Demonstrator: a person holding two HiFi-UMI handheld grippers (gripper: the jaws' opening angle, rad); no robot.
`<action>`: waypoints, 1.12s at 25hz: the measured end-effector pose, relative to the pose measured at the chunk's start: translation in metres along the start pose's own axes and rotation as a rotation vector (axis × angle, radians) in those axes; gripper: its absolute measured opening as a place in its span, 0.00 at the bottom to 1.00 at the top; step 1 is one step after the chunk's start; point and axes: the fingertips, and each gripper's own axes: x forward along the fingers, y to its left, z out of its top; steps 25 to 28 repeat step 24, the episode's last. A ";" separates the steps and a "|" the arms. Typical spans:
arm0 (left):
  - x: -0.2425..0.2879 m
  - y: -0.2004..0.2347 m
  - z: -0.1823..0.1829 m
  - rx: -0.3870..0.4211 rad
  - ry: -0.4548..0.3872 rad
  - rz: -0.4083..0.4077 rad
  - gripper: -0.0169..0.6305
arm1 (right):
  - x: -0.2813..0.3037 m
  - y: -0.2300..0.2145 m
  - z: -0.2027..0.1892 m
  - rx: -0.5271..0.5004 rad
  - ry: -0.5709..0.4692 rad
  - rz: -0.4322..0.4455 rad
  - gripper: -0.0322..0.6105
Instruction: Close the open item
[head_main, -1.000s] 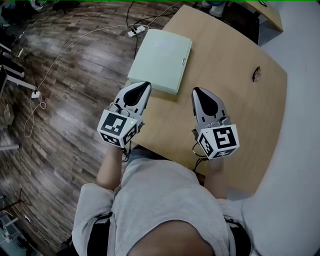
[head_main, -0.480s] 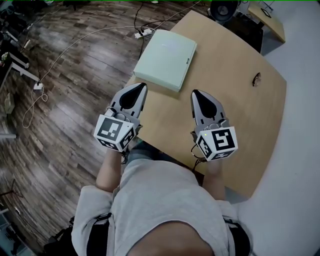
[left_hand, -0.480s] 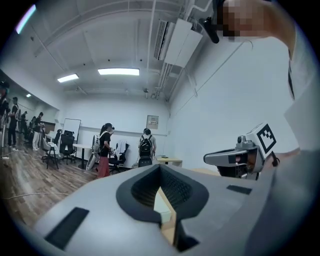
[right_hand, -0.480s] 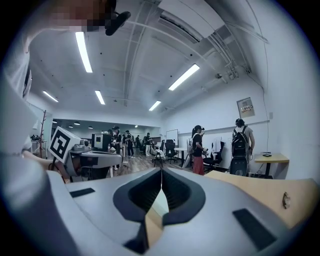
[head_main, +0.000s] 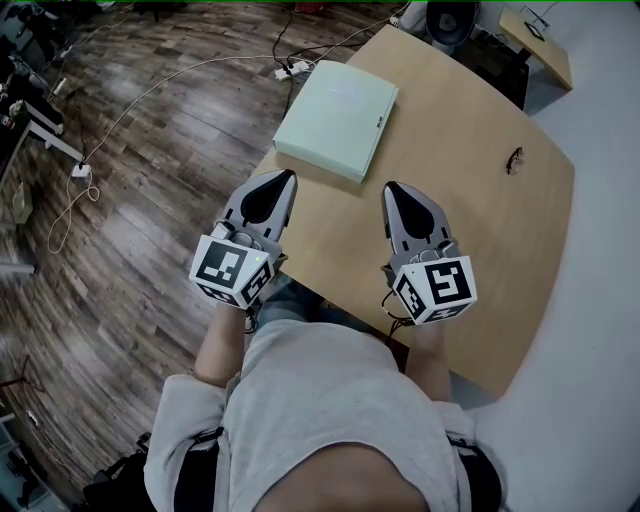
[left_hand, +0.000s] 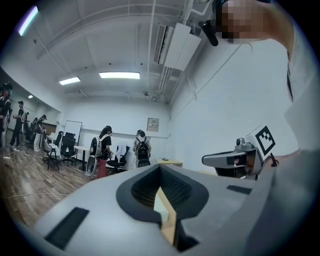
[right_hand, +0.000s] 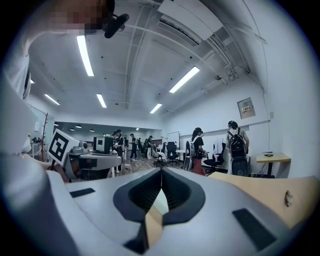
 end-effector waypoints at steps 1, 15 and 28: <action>0.000 -0.001 0.000 0.003 -0.001 0.001 0.05 | -0.001 -0.001 0.001 -0.001 -0.003 -0.002 0.07; -0.002 0.002 0.006 0.006 -0.020 0.022 0.05 | -0.004 0.000 0.001 -0.007 0.001 -0.004 0.07; 0.005 -0.001 0.008 0.007 -0.020 0.017 0.05 | -0.005 -0.008 0.001 0.006 0.001 -0.013 0.07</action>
